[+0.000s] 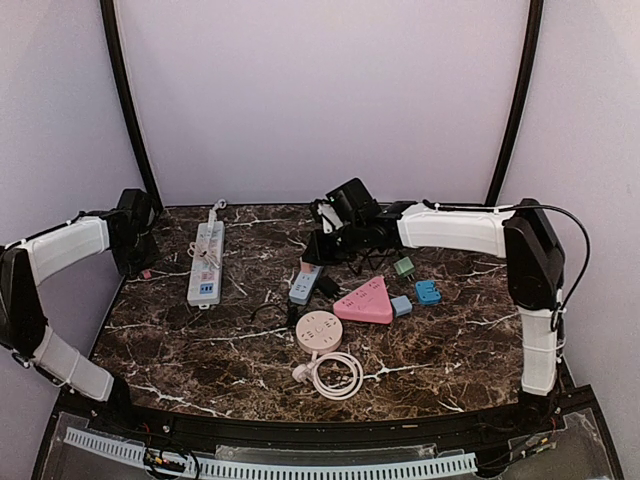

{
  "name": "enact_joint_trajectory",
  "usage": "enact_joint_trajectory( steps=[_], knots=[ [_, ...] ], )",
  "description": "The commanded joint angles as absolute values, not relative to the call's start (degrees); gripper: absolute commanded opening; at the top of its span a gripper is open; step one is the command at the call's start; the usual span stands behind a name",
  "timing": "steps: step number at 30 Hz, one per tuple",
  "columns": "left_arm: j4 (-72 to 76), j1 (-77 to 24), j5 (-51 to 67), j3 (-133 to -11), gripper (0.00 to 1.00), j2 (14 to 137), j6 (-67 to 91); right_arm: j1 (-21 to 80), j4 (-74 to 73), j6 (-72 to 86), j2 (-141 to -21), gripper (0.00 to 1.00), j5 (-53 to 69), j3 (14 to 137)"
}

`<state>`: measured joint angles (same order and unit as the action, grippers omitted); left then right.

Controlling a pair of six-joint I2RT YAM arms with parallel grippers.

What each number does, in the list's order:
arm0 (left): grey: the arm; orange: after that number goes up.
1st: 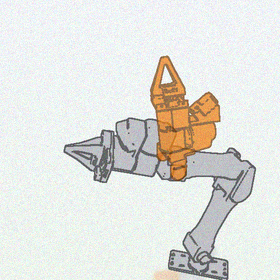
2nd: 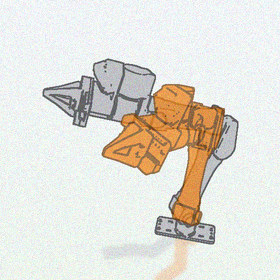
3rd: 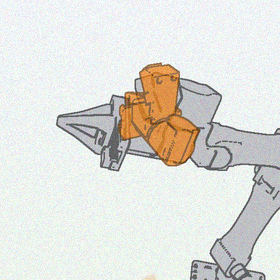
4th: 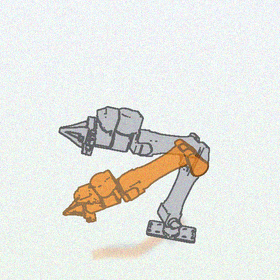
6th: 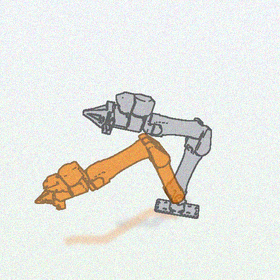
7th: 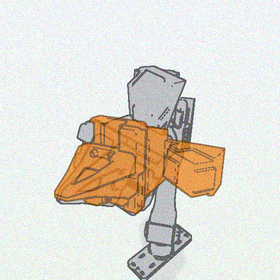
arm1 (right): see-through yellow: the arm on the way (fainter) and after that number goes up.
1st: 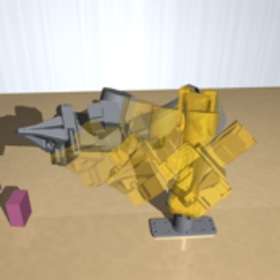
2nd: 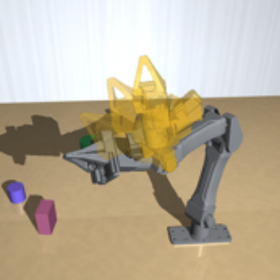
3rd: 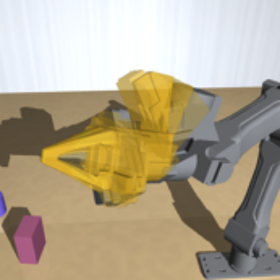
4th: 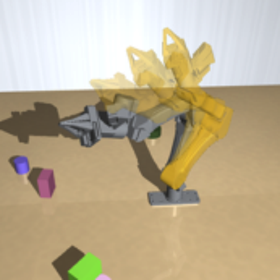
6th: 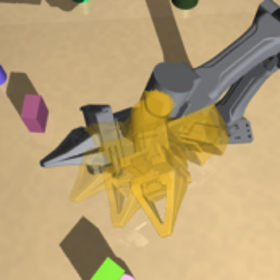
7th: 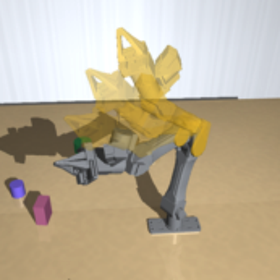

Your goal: Pull the plug off the socket

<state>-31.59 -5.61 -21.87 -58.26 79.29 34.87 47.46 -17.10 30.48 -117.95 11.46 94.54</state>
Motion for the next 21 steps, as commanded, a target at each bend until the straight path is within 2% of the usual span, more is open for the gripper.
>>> enact_joint_trajectory(
  steps=[1, 9, 21],
  knots=[
    [-34.9, -2.0, -23.3, -60.6, 0.00, 84.8, 30.6, 48.1, -16.4, 28.0, -114.5, 0.13, 9.7, 92.9],
    [-33.7, -1.1, -22.9, -63.1, 0.05, 95.5, 29.2, 48.1, -16.0, 26.7, -112.5, 0.17, 9.0, 90.7],
    [-33.2, -1.1, -23.9, -64.3, 0.16, 100.2, 29.1, 48.0, -16.1, 25.8, -112.9, 0.19, 9.2, 90.5]
  ],
)
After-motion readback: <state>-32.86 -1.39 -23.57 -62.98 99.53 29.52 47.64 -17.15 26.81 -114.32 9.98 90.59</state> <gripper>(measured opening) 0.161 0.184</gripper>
